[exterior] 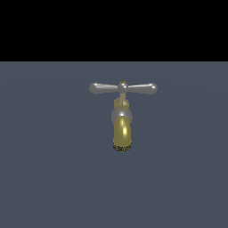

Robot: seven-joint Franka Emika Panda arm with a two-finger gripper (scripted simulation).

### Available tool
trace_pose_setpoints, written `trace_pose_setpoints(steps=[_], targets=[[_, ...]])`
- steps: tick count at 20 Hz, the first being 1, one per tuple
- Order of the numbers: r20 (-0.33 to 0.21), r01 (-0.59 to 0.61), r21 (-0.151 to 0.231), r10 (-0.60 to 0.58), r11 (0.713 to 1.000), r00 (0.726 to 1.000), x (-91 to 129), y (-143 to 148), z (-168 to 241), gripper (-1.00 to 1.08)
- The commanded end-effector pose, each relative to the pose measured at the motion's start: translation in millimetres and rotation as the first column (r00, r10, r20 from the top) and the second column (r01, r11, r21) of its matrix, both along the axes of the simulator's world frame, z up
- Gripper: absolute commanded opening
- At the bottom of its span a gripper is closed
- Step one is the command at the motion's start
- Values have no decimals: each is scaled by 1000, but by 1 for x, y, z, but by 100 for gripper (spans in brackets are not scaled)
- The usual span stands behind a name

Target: Turn on the faucet by rotating a designated handle.

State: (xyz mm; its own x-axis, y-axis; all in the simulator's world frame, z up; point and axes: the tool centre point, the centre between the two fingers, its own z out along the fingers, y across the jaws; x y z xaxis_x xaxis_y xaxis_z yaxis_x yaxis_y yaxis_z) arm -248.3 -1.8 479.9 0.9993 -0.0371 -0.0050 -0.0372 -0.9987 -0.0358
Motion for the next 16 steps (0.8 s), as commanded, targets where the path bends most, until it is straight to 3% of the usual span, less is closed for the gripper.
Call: trace_pose_setpoints(steps=[1,16], targets=[[0,0,0,0,1000,1000,0,0,0,-100],[2,-127,-2,127,992,992,4,-20,-23,-100]])
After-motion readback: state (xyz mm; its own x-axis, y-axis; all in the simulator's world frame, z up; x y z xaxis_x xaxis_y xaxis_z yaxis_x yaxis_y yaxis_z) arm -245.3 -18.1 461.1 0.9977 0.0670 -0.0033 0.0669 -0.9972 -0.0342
